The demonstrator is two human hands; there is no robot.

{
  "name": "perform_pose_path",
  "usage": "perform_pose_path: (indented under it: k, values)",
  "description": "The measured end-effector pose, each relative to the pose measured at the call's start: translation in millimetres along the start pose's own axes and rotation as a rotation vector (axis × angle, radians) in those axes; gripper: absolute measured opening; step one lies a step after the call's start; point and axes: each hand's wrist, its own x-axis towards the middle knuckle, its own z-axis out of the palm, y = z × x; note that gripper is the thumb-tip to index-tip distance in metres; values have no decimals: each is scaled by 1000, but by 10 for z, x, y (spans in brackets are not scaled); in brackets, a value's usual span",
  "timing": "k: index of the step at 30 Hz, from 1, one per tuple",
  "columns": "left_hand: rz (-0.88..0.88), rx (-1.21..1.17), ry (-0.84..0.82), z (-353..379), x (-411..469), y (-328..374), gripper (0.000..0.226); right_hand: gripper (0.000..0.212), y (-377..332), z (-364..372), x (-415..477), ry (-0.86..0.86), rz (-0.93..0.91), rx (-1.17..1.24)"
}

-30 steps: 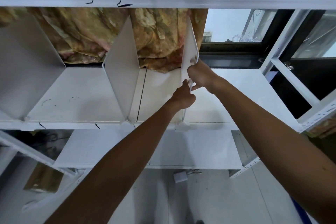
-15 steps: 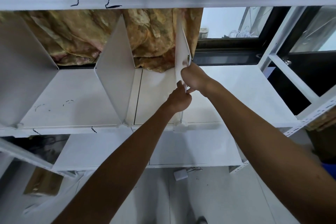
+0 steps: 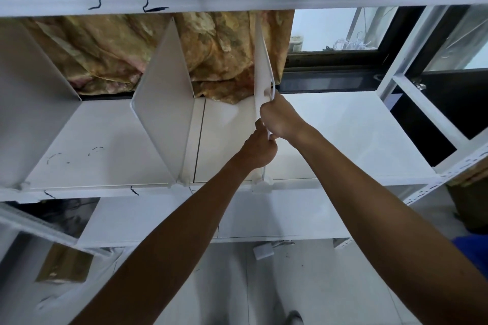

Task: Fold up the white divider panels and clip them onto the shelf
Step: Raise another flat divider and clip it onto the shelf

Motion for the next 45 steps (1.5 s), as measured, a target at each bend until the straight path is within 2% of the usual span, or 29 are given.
perform_pose_path:
  k: [10, 18, 28, 35, 40, 45]
  values:
    - [88, -9, 2, 50, 42, -105, 29, 47, 56, 45, 42, 47, -47, -24]
    - [130, 33, -15, 124, 62, -183, 24, 48, 161, 75, 15, 96, -96, -45]
    - [73, 65, -5, 228, 146, -269, 26, 47, 215, 93, 28, 84, -77, -41]
    - [-42, 49, -47, 310, 190, -356, 31, 47, 294, 175, 58, 66, -77, -31]
    - [-33, 91, -69, 360, 249, -407, 30, 42, 297, 176, 62, 52, -75, -37]
    - [-22, 7, -81, 330, 289, -407, 34, 39, 290, 163, 81, 61, -68, -15]
